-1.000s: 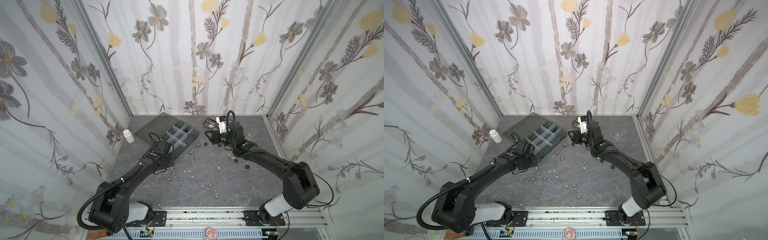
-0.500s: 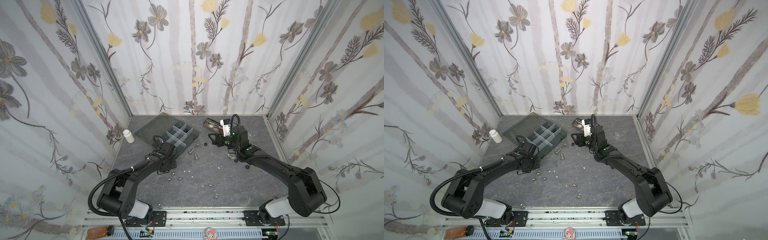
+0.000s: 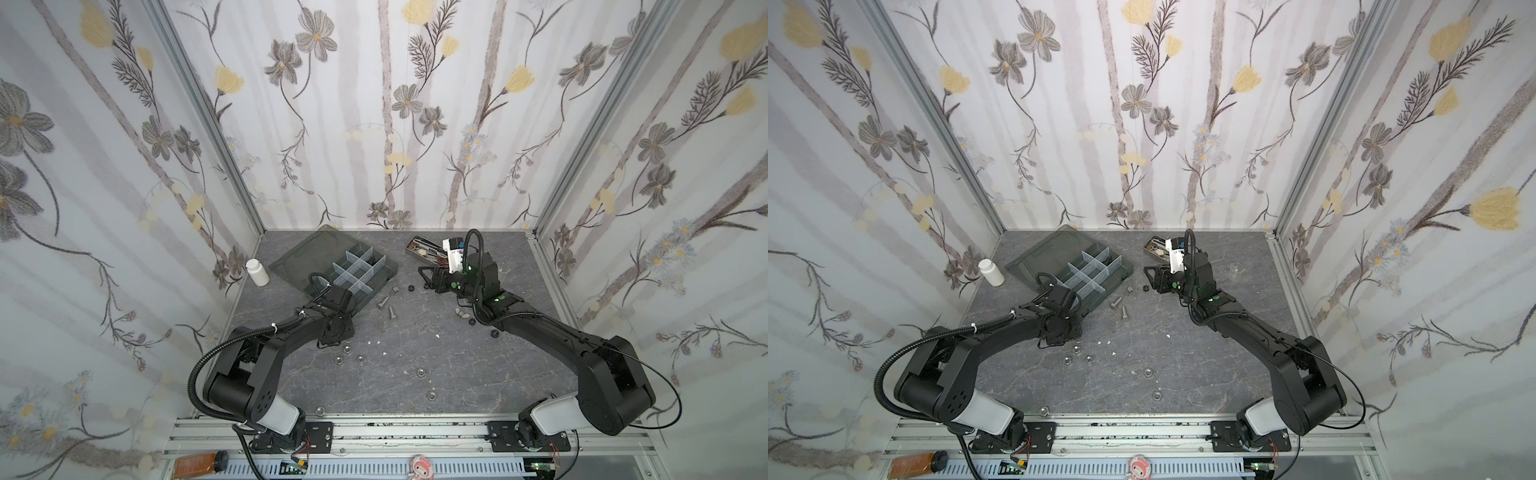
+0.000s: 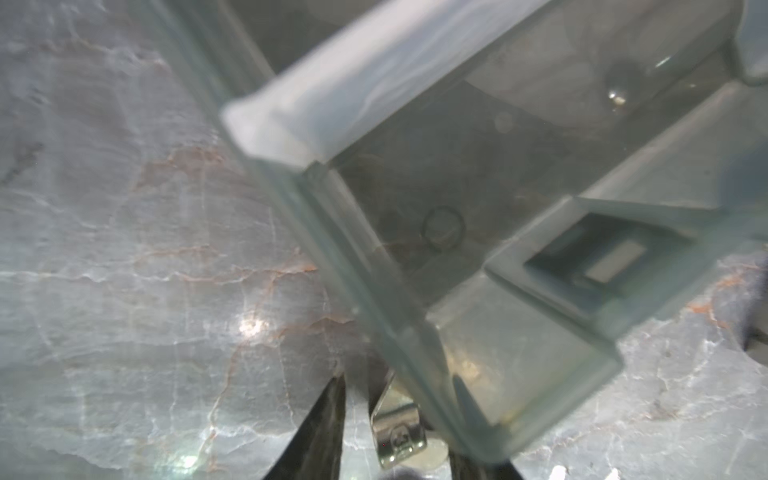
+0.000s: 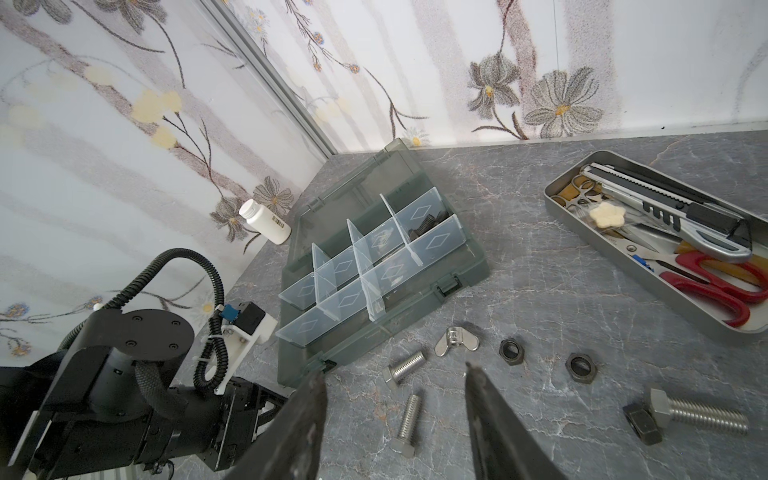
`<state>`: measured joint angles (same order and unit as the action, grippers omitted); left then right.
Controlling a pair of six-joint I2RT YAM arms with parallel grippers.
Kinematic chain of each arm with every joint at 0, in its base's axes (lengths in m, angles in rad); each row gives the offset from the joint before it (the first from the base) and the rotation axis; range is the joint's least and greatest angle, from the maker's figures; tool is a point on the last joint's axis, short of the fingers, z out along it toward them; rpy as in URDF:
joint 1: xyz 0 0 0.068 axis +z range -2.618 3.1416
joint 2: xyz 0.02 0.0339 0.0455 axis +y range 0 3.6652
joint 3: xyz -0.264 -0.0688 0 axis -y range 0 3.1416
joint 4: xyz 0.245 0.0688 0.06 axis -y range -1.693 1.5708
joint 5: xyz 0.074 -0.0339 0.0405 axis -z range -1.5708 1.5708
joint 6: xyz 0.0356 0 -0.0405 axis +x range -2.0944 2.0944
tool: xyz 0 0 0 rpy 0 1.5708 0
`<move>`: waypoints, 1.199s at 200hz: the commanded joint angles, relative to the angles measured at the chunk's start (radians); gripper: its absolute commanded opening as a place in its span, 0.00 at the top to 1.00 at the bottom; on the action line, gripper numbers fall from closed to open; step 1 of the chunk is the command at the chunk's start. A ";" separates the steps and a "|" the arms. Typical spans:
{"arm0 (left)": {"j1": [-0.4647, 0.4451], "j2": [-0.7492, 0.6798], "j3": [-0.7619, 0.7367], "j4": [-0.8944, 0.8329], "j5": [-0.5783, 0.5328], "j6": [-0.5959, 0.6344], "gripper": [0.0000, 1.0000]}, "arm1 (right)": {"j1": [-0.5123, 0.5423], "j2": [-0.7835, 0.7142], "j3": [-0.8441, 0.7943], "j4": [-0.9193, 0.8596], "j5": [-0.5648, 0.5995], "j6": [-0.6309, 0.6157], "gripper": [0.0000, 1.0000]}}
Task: Sort the screws and nuts into containers
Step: 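Lower the left gripper onto a silver wing nut beside the organizer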
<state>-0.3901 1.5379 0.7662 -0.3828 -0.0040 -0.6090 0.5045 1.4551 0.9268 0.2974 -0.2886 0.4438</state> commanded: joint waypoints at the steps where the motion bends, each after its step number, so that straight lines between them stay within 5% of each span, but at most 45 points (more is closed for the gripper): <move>1: 0.000 0.015 0.001 0.019 -0.004 -0.017 0.60 | 0.000 -0.009 -0.006 0.053 0.004 -0.010 0.45; 95: 0.000 0.026 -0.011 0.021 0.001 -0.011 0.72 | -0.008 -0.013 -0.013 0.057 0.004 -0.008 0.45; 240: -0.015 -0.057 -0.090 -0.010 -0.007 -0.030 0.62 | -0.011 -0.025 -0.019 0.065 0.003 -0.004 0.45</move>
<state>-0.4015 1.4792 0.6853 -0.3050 -0.0223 -0.6201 0.4942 1.4448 0.9123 0.3244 -0.2886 0.4438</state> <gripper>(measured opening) 0.383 0.555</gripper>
